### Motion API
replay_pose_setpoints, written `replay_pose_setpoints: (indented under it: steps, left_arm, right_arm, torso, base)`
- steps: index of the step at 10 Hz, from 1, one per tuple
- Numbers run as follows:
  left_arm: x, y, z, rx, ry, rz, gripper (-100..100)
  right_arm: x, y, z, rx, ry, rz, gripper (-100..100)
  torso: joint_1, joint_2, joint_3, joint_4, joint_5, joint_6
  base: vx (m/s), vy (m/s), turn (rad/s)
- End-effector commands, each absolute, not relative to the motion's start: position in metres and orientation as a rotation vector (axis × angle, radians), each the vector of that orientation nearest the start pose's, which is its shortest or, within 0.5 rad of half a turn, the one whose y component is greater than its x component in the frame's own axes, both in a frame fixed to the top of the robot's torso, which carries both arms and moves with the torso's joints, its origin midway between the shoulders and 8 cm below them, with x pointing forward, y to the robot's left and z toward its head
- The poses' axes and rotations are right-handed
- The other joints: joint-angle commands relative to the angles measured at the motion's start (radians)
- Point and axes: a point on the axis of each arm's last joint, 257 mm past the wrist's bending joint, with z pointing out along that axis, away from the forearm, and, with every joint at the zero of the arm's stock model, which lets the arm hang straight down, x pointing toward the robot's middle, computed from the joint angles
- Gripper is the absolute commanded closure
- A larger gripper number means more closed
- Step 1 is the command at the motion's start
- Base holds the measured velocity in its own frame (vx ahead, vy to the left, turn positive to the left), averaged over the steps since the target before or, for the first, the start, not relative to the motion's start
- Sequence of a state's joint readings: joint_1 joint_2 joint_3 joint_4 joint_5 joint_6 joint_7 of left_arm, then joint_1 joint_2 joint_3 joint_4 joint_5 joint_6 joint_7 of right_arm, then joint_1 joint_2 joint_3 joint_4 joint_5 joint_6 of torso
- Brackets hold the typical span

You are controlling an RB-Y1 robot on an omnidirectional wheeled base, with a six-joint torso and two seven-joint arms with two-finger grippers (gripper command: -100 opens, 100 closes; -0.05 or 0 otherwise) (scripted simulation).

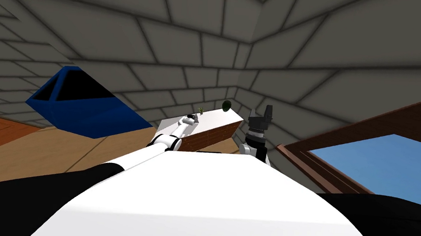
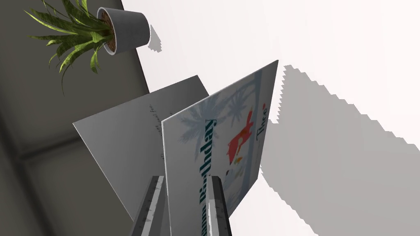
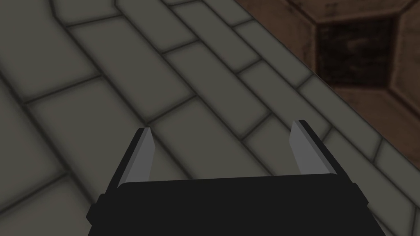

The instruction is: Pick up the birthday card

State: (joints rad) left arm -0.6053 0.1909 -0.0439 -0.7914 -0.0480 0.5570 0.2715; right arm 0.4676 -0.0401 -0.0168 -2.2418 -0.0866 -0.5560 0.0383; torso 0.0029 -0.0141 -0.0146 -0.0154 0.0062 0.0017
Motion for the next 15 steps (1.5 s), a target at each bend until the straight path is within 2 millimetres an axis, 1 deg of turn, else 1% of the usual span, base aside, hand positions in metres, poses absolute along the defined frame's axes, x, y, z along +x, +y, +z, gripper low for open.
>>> replay_pose_setpoints:
  steps: [1,2,4,5,6,7,8,9,10,11,12,13,15]
  left_arm:
    - [0.598,0.279,-0.395,-1.742,1.687,-0.614,100]
    - [0.593,0.281,-0.400,-1.749,1.688,-0.609,100]
    - [0.606,0.274,-0.374,-1.707,1.659,-0.671,100]
    - [0.584,0.293,-0.392,-1.754,1.663,-0.617,100]
    - [0.581,0.294,-0.394,-1.755,1.660,-0.619,100]
    - [0.588,0.290,-0.380,-1.733,1.647,-0.648,100]
    - [0.593,0.288,-0.372,-1.719,1.638,-0.666,100]
    - [0.571,0.306,-0.389,-1.765,1.646,-0.609,100]
    - [0.567,0.308,-0.389,-1.763,1.640,-0.615,100]
    - [0.573,0.305,-0.378,-1.744,1.628,-0.640,100]
    - [0.577,0.302,-0.370,-1.731,1.621,-0.656,100]
    - [0.555,0.321,-0.386,-1.774,1.629,-0.599,100]
    - [0.552,0.321,-0.382,-1.765,1.620,-0.613,100]
  right_arm:
    - [0.342,-0.289,0.029,0.631,0.565,1.325,0]
    - [0.342,-0.289,0.029,0.631,0.565,1.325,0]
    - [0.342,-0.289,0.029,0.631,0.565,1.325,0]
    - [0.342,-0.289,0.029,0.631,0.565,1.325,0]
    - [0.342,-0.289,0.029,0.631,0.565,1.325,0]
    - [0.342,-0.289,0.029,0.631,0.565,1.325,0]
    - [0.342,-0.289,0.029,0.631,0.565,1.325,0]
    - [0.342,-0.289,0.029,0.631,0.565,1.325,0]
    - [0.342,-0.289,0.029,0.631,0.565,1.325,0]
    - [0.342,-0.289,0.029,0.631,0.565,1.325,0]
    - [0.342,-0.289,0.029,0.631,0.565,1.325,0]
    - [0.342,-0.289,0.029,0.631,0.565,1.325,0]
    - [0.342,-0.289,0.029,0.631,0.565,1.325,0]
  torso:
    - [0.000,0.000,0.000,0.000,0.000,0.000]
    - [-0.001,-0.001,-0.001,-0.001,0.000,0.001]
    - [0.001,-0.003,-0.004,-0.004,0.001,-0.001]
    - [0.001,-0.003,-0.003,-0.003,0.001,0.000]
    - [0.001,-0.004,-0.004,-0.004,0.002,0.000]
    - [0.001,-0.004,-0.004,-0.004,0.001,0.000]
    - [0.001,-0.003,-0.003,-0.002,0.001,0.000]
    - [0.001,-0.002,-0.002,-0.002,0.001,0.000]
    - [0.001,-0.003,-0.003,-0.003,0.001,0.000]
    - [0.001,-0.003,-0.003,-0.003,0.001,0.000]
    - [0.001,-0.002,-0.002,-0.002,0.001,0.000]
    - [0.001,-0.001,-0.001,-0.001,0.001,0.000]
    - [0.001,-0.002,-0.002,-0.002,0.001,-0.001]
  base:
    - [0.026,-0.017,-0.141]
    - [0.037,-0.012,-0.071]
    - [0.007,-0.004,0.017]
    - [0.032,-0.011,-0.113]
    - [0.033,-0.013,-0.088]
    - [0.010,-0.008,0.007]
    - [0.001,-0.003,0.014]
    - [0.033,-0.014,-0.106]
    - [0.034,-0.014,-0.074]
    - [0.010,-0.007,-0.005]
    - [0.000,0.000,0.000]
    - [0.031,-0.013,-0.137]
    - [0.026,-0.012,-0.025]
